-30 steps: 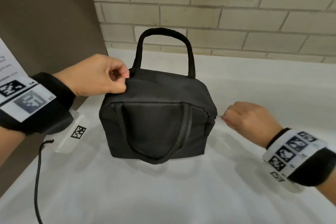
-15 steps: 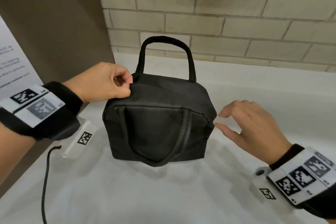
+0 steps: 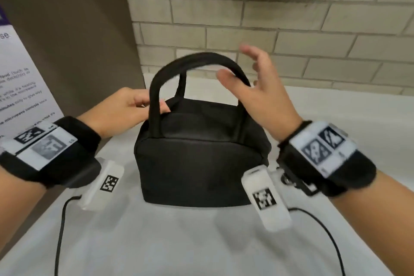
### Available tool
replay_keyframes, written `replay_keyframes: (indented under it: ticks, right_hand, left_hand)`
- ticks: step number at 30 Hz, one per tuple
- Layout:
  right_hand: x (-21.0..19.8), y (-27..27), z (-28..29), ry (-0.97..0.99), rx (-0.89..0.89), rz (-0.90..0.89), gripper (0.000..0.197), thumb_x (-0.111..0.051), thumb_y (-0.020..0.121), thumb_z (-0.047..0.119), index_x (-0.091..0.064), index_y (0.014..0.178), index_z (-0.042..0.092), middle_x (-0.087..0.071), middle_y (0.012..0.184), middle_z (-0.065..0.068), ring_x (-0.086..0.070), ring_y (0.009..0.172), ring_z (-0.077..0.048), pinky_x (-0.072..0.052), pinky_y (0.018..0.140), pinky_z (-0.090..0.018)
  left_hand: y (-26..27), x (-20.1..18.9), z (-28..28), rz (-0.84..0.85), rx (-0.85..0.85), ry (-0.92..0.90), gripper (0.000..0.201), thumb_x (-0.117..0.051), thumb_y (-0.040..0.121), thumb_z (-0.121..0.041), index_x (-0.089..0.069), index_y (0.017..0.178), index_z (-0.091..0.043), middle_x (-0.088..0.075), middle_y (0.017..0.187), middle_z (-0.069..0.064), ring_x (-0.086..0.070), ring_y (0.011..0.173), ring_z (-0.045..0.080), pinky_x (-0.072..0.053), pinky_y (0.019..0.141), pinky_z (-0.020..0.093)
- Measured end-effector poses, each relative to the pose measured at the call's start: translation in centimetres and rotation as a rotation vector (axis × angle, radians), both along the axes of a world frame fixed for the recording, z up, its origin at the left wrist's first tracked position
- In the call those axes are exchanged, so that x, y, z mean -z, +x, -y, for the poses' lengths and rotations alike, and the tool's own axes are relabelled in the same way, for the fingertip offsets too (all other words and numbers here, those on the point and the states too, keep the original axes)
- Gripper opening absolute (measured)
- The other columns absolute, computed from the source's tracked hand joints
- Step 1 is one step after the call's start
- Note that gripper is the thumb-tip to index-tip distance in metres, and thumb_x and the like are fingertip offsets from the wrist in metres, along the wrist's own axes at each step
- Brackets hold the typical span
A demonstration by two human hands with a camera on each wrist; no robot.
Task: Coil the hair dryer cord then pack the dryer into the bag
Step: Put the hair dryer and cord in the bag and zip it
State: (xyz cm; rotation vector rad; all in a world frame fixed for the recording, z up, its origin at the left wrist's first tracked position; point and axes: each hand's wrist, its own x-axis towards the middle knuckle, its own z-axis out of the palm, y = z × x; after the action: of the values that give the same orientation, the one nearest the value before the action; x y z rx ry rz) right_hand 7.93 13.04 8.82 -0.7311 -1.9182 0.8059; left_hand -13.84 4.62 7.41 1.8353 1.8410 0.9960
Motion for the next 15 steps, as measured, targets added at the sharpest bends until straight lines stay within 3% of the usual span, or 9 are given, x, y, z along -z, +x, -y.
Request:
replay_keyframes:
  ticks: [1, 3, 5, 6, 8, 9, 11, 13, 15]
  right_hand:
    - [-0.2, -0.4, -1.0, -0.146, 0.043, 0.037, 0.068, -0.061, 0.077, 0.045, -0.031, 0.133, 0.023, -0.032, 0.142, 0.000, -0.032, 0.122, -0.008, -0.025, 0.097, -0.019]
    - [0.2, -1.1, -2.7, -0.404, 0.067, 0.056, 0.086, -0.061, 0.074, 0.052, -0.019, 0.140, 0.017, -0.033, 0.145, -0.006, -0.033, 0.130, -0.018, -0.025, 0.101, -0.023]
    - [1.1, -1.6, -3.3, -0.519, 0.056, 0.037, 0.089, -0.062, 0.069, 0.059, -0.027, 0.137, 0.013, -0.056, 0.127, -0.009, -0.049, 0.120, -0.023, -0.036, 0.105, -0.037]
    - [1.4, -1.7, -3.5, -0.513, 0.037, 0.025, 0.078, -0.061, 0.071, 0.058, -0.040, 0.130, 0.012, -0.067, 0.108, -0.008, -0.058, 0.108, -0.021, -0.042, 0.101, -0.041]
    - [1.9, -1.9, -3.5, -0.418, -0.016, -0.028, 0.032, -0.056, 0.082, 0.044, -0.062, 0.095, 0.015, -0.069, 0.075, -0.001, -0.064, 0.080, -0.014, -0.051, 0.087, -0.035]
    - [1.7, -2.0, -3.1, -0.372, -0.040, -0.052, 0.023, -0.053, 0.087, 0.036, -0.062, 0.080, 0.016, -0.065, 0.067, 0.000, -0.063, 0.069, -0.010, -0.052, 0.078, -0.026]
    - [1.4, -1.9, -2.3, -0.279, -0.083, -0.098, 0.030, -0.047, 0.091, 0.028, -0.057, 0.067, 0.014, -0.060, 0.062, -0.001, -0.059, 0.056, -0.004, -0.048, 0.063, -0.014]
    - [1.3, -1.8, -1.7, -0.177, -0.112, -0.071, 0.036, -0.043, 0.092, 0.029, -0.053, 0.061, 0.014, -0.060, 0.059, -0.003, -0.059, 0.056, -0.006, -0.046, 0.064, -0.015]
    - [1.3, -1.4, -1.3, -0.145, -0.130, -0.006, 0.039, -0.042, 0.093, 0.031, -0.050, 0.057, 0.017, -0.061, 0.058, -0.003, -0.061, 0.063, -0.015, -0.046, 0.071, -0.022]
  left_hand:
    - [-0.1, 0.3, 0.0, 0.090, -0.006, 0.004, 0.022, -0.053, 0.084, -0.037, -0.071, 0.075, -0.028, -0.071, 0.078, -0.018, -0.061, 0.077, -0.005, -0.042, 0.075, 0.012]
    - [-0.6, 0.9, 0.3, 0.289, 0.004, 0.005, 0.042, -0.043, 0.078, -0.058, -0.072, 0.079, -0.027, -0.073, 0.083, -0.020, -0.064, 0.084, -0.004, -0.043, 0.077, 0.005]
    - [-1.1, 1.5, 0.7, 0.371, 0.029, 0.049, 0.051, -0.047, 0.069, -0.071, -0.070, 0.091, -0.032, -0.073, 0.095, -0.014, -0.063, 0.099, 0.006, -0.044, 0.092, 0.021]
    - [-1.1, 1.6, 1.0, 0.363, 0.023, 0.072, 0.045, -0.050, 0.068, -0.065, -0.066, 0.097, -0.036, -0.070, 0.102, -0.016, -0.060, 0.106, 0.007, -0.041, 0.098, 0.030]
    - [-0.2, 1.8, 1.5, 0.263, 0.001, 0.069, 0.056, -0.056, 0.057, -0.050, -0.049, 0.112, -0.045, -0.055, 0.122, -0.025, -0.046, 0.120, -0.001, -0.032, 0.105, 0.027]
    - [0.7, 1.9, 1.6, 0.182, -0.002, 0.041, 0.073, -0.063, 0.053, -0.050, -0.036, 0.121, -0.046, -0.041, 0.132, -0.028, -0.037, 0.125, -0.004, -0.026, 0.105, 0.021]
    - [2.3, 1.9, 1.3, 0.065, -0.048, 0.002, 0.101, -0.074, 0.056, -0.053, -0.015, 0.137, -0.040, -0.024, 0.137, -0.027, -0.023, 0.127, -0.007, -0.020, 0.101, 0.013]
    - [3.0, 1.8, 0.5, 0.121, -0.070, 0.021, 0.097, -0.071, 0.069, -0.039, -0.010, 0.143, -0.030, -0.029, 0.138, -0.020, -0.027, 0.126, -0.005, -0.023, 0.094, 0.003]
    - [3.3, 1.6, -0.3, 0.182, -0.114, 0.084, 0.061, -0.061, 0.079, -0.031, -0.035, 0.134, -0.027, -0.048, 0.129, -0.009, -0.047, 0.115, 0.002, -0.033, 0.083, 0.000]
